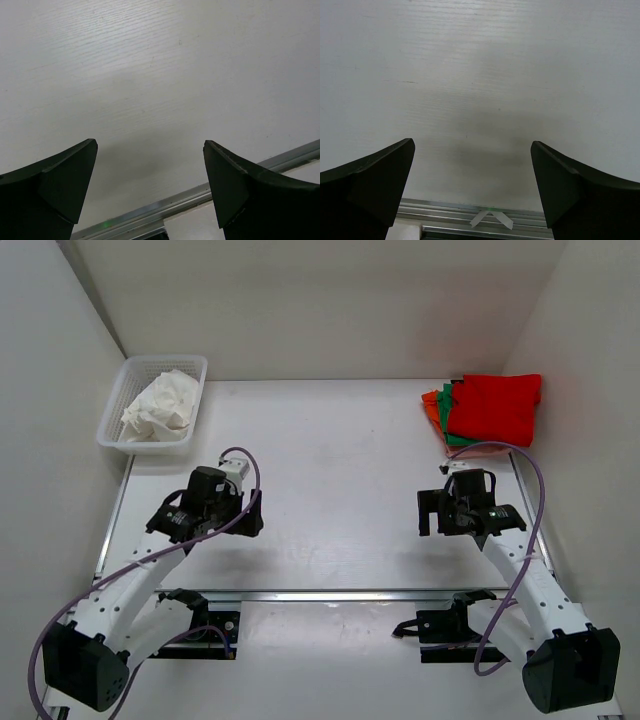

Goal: Fold and stack the t-shirts
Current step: Grab crumpled tshirt from bin with the left arm

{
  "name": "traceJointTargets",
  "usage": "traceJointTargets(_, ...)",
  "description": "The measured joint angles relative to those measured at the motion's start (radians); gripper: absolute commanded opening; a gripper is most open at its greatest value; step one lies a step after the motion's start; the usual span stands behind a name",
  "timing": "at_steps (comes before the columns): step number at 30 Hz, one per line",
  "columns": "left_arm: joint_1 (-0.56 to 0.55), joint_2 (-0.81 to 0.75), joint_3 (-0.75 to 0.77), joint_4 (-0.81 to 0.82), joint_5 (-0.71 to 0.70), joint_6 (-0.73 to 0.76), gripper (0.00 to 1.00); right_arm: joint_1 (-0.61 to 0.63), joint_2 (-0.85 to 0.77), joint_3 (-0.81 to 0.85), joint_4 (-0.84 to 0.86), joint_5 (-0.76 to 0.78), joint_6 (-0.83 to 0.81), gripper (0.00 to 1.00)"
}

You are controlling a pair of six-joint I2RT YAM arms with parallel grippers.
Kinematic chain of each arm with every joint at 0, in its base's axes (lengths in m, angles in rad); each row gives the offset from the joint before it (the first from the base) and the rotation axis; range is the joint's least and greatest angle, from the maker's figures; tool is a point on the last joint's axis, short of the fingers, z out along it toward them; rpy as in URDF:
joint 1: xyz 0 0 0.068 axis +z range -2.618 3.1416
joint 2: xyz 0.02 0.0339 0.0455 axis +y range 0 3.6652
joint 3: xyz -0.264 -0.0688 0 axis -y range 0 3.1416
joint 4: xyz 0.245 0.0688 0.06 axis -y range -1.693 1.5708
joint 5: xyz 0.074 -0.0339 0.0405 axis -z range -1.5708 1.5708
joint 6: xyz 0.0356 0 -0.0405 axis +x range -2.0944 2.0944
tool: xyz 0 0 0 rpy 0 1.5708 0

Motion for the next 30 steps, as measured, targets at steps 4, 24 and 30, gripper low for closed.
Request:
traceJointTargets(4, -0.014, 0.01, -0.001, 0.0, -0.039, -0.017, 0.99, 0.01, 0.006, 0.0, 0.0, -0.003, 0.0, 0.99)
traceJointTargets(24, 0.308, 0.459, 0.69, -0.095, -0.024, -0.033, 0.7, 0.007, -0.005, -0.001, 0.0, -0.04, -0.015, 0.99)
traceJointTargets(30, 0.492, 0.819, 1.222, -0.068, -0.118, -0.146, 0.74, 0.0, -0.047, -0.001, 0.0, -0.071, -0.027, 0.99)
